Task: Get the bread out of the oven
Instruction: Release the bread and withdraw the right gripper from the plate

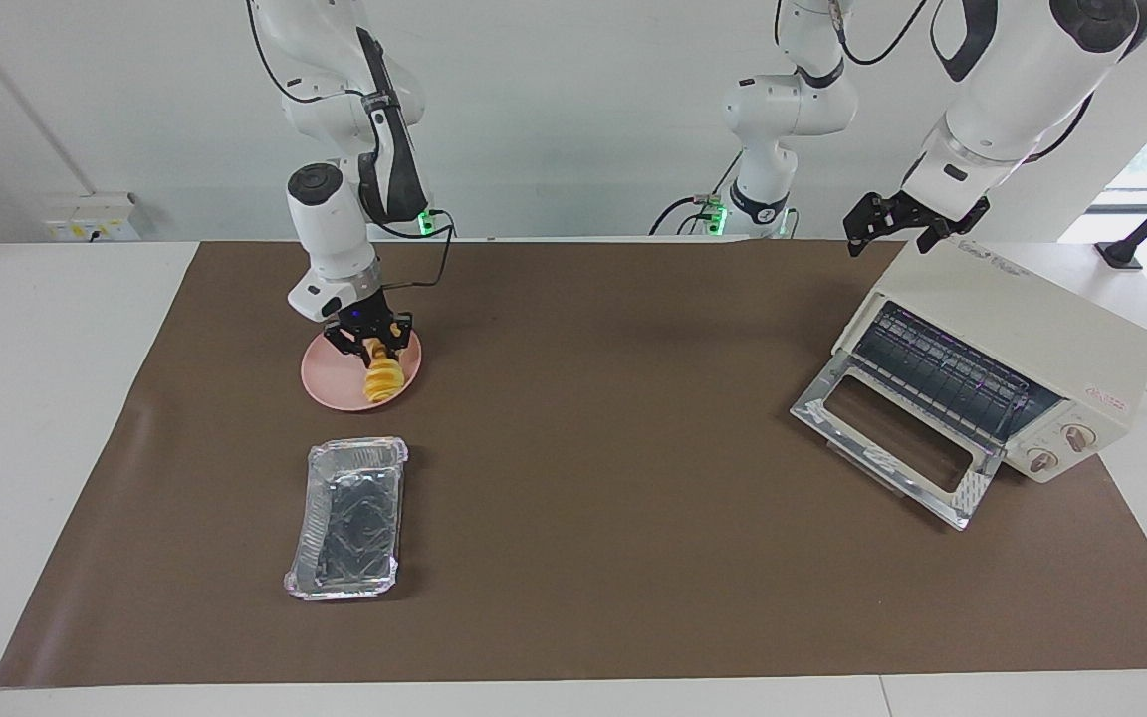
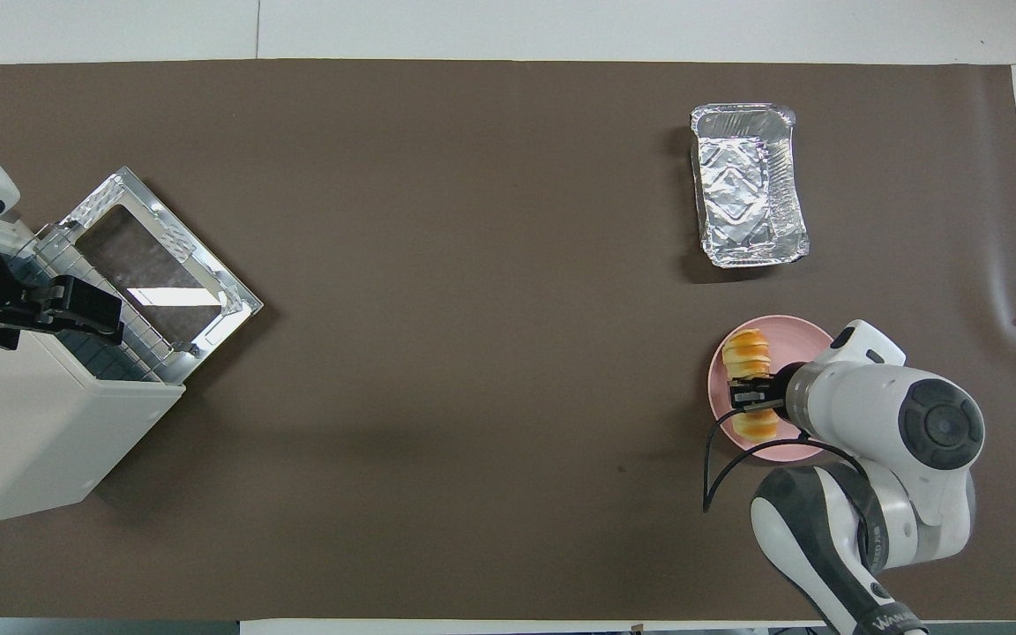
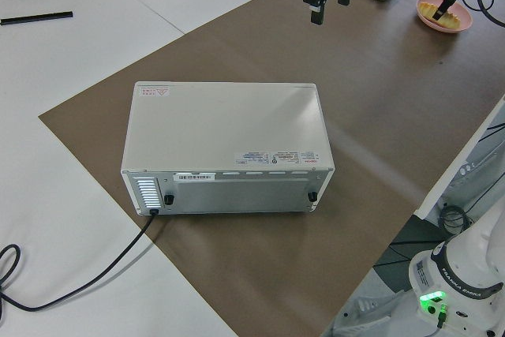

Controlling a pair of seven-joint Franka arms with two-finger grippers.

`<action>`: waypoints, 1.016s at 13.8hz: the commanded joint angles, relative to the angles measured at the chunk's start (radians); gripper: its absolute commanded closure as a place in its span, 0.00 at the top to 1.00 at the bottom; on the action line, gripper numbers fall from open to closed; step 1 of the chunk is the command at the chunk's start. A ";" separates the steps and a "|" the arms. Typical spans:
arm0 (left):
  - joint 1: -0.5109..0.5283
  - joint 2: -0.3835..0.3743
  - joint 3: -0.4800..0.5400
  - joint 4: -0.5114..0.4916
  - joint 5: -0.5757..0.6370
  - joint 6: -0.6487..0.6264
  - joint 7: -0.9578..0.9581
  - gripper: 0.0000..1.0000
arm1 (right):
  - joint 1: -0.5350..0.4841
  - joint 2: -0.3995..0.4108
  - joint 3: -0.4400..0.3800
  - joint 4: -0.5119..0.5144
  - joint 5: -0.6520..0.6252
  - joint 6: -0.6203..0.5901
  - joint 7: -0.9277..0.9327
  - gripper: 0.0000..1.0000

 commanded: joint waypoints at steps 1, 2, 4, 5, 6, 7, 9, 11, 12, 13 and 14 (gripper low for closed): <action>0.010 -0.023 -0.002 -0.023 -0.017 0.014 0.011 1.00 | -0.012 -0.009 0.000 0.132 0.003 -0.204 -0.016 1.00; 0.010 -0.023 -0.002 -0.023 -0.017 0.014 0.011 1.00 | -0.018 -0.007 -0.001 0.195 0.005 -0.285 -0.018 1.00; 0.012 -0.023 -0.002 -0.023 -0.017 0.014 0.012 1.00 | -0.048 -0.009 -0.001 0.313 0.003 -0.397 -0.045 1.00; 0.010 -0.023 -0.002 -0.023 -0.017 0.014 0.011 1.00 | -0.062 -0.009 -0.003 0.370 0.003 -0.448 -0.071 1.00; 0.012 -0.023 -0.002 -0.023 -0.017 0.014 0.011 1.00 | -0.084 -0.010 -0.006 0.423 0.003 -0.490 -0.104 1.00; 0.010 -0.023 -0.002 -0.023 -0.017 0.014 0.011 1.00 | -0.102 -0.012 -0.006 0.479 0.006 -0.536 -0.149 1.00; 0.012 -0.023 -0.002 -0.023 -0.017 0.014 0.011 1.00 | -0.130 -0.007 -0.007 0.574 0.015 -0.643 -0.205 1.00; 0.012 -0.025 -0.002 -0.023 -0.017 0.014 0.011 1.00 | -0.151 -0.006 -0.007 0.619 0.020 -0.694 -0.234 1.00; 0.012 -0.023 -0.002 -0.023 -0.017 0.014 0.011 1.00 | -0.151 -0.007 -0.009 0.622 0.022 -0.711 -0.240 1.00; 0.012 -0.025 -0.002 -0.023 -0.017 0.014 0.011 1.00 | -0.151 -0.007 -0.009 0.643 0.022 -0.735 -0.242 1.00; 0.012 -0.023 -0.002 -0.023 -0.017 0.014 0.011 1.00 | -0.153 -0.006 -0.009 0.674 0.020 -0.792 -0.240 1.00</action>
